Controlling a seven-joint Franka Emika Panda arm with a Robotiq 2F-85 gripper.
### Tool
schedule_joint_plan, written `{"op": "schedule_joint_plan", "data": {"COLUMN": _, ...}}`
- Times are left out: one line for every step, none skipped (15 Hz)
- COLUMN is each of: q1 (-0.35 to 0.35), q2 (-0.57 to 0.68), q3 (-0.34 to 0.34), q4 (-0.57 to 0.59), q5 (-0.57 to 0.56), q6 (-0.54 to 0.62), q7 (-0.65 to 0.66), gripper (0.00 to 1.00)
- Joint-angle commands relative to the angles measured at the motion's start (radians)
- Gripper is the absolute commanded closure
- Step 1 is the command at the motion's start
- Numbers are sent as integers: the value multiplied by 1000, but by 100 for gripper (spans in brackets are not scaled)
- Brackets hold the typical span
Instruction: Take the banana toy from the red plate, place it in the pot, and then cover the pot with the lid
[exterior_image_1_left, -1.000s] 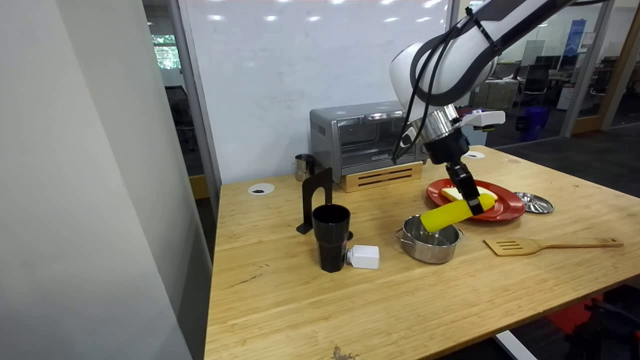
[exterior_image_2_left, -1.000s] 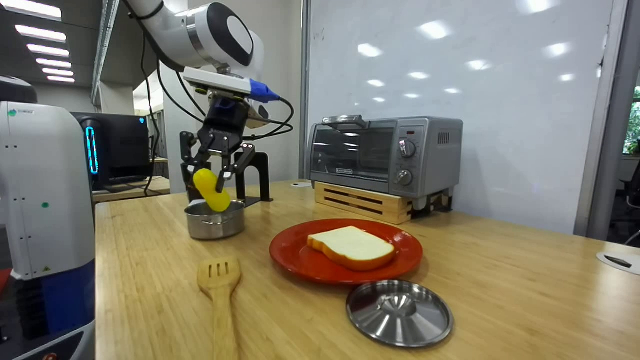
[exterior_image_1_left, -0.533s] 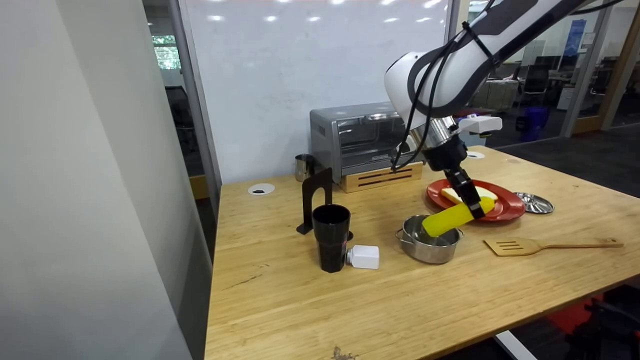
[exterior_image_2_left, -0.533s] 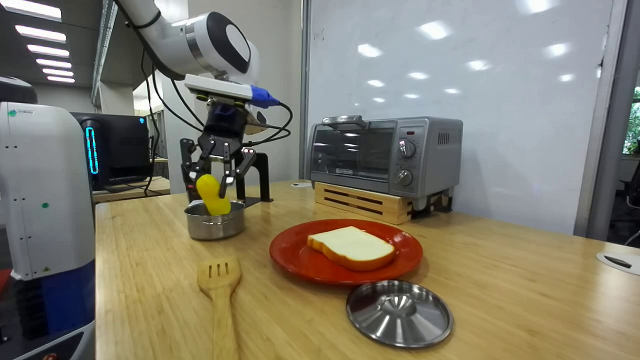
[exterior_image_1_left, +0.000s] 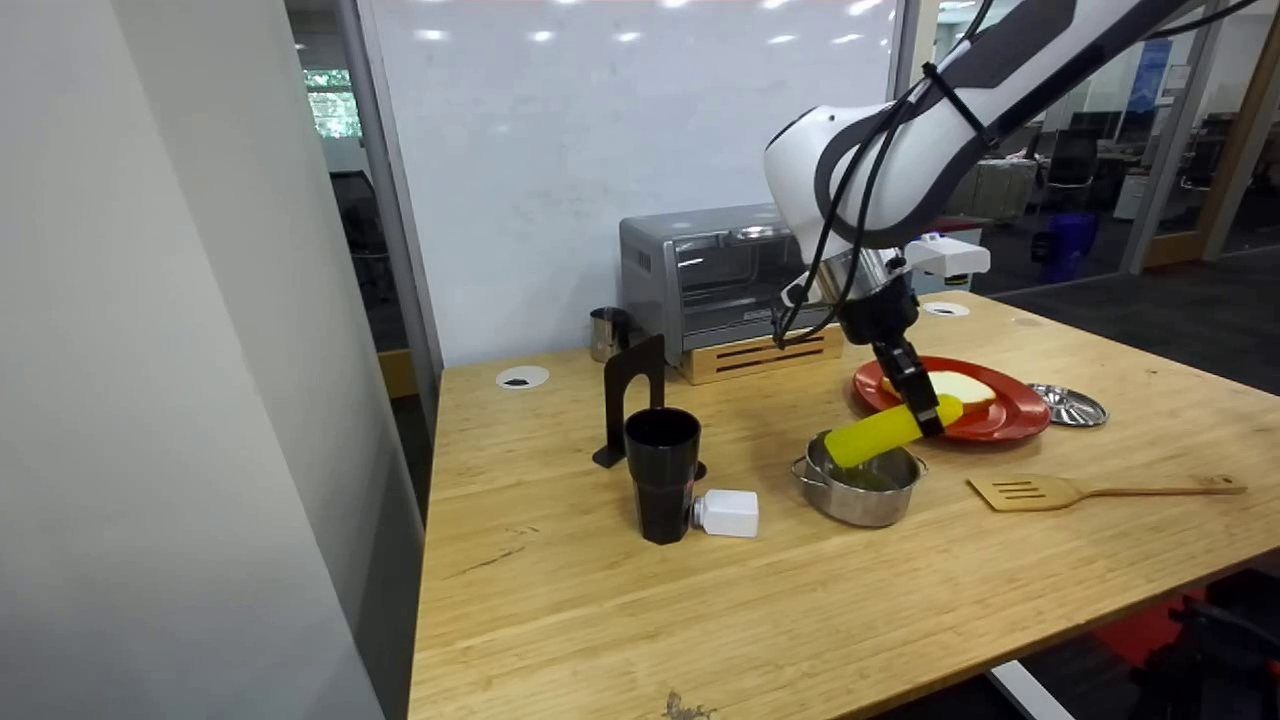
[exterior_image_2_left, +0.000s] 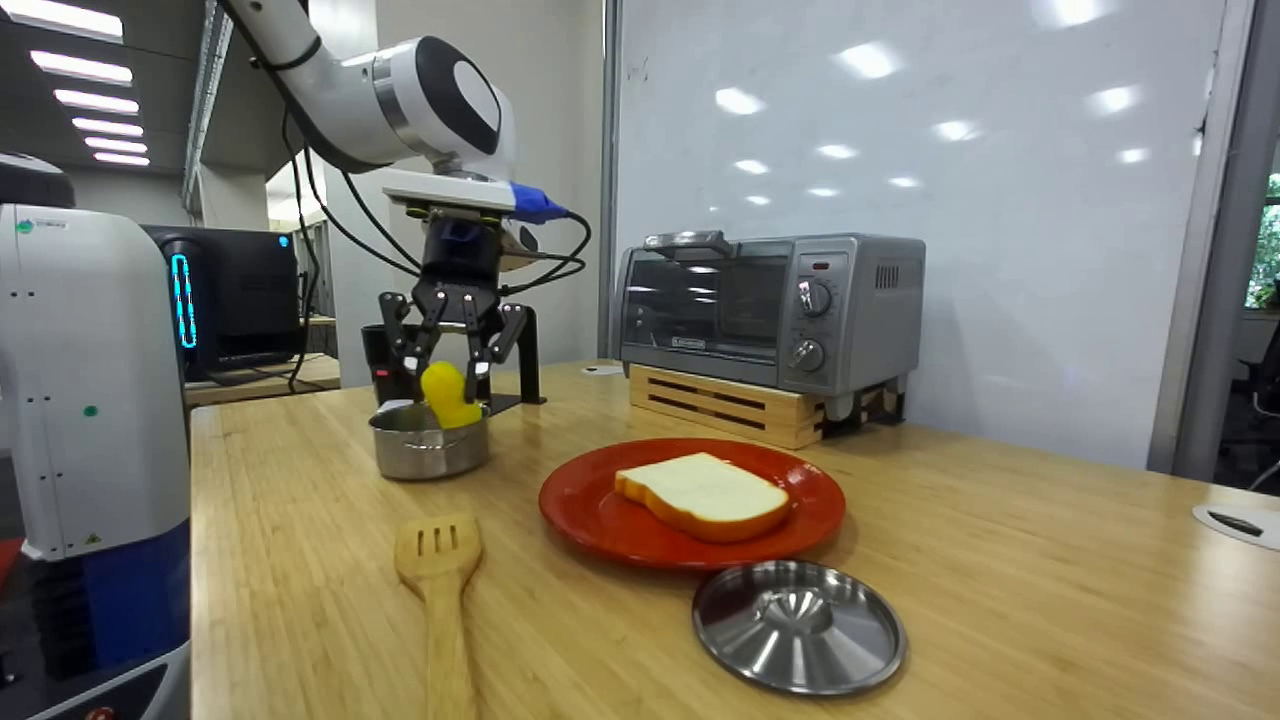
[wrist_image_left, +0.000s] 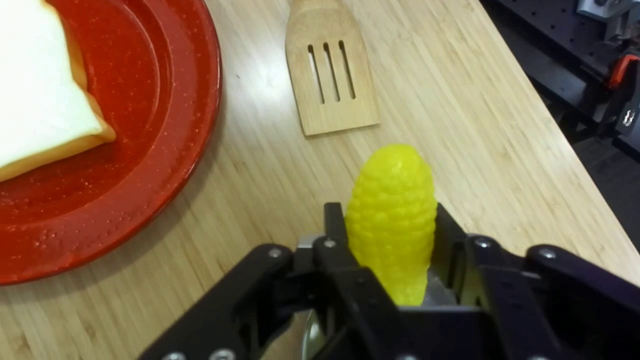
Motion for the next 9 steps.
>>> {"op": "schedule_joint_plan", "data": {"q1": -16, "q2": 26, "q3": 18, "q4": 9, "q5": -20, "q6": 46, "q7": 12, "gripper": 82}}
{"op": "schedule_joint_plan", "data": {"q1": -15, "q2": 30, "q3": 18, "q4": 9, "q5": -20, "q6": 52, "q7": 12, "gripper": 82}}
{"op": "schedule_joint_plan", "data": {"q1": -15, "q2": 34, "q3": 20, "q4": 10, "q5": -18, "q6": 57, "q7": 11, "gripper": 82}}
{"op": "schedule_joint_plan", "data": {"q1": -13, "q2": 37, "q3": 21, "q4": 11, "q5": -18, "q6": 60, "q7": 11, "gripper": 82}}
{"op": "schedule_joint_plan", "data": {"q1": -12, "q2": 39, "q3": 23, "q4": 10, "q5": -19, "q6": 64, "q7": 11, "gripper": 82}}
{"op": "schedule_joint_plan", "data": {"q1": -10, "q2": 41, "q3": 26, "q4": 11, "q5": -20, "q6": 67, "q7": 11, "gripper": 82}}
{"op": "schedule_joint_plan", "data": {"q1": -8, "q2": 43, "q3": 29, "q4": 12, "q5": -21, "q6": 68, "q7": 13, "gripper": 82}}
{"op": "schedule_joint_plan", "data": {"q1": -6, "q2": 45, "q3": 34, "q4": 12, "q5": -21, "q6": 70, "q7": 13, "gripper": 82}}
{"op": "schedule_joint_plan", "data": {"q1": -4, "q2": 47, "q3": 38, "q4": 13, "q5": -21, "q6": 70, "q7": 14, "gripper": 82}}
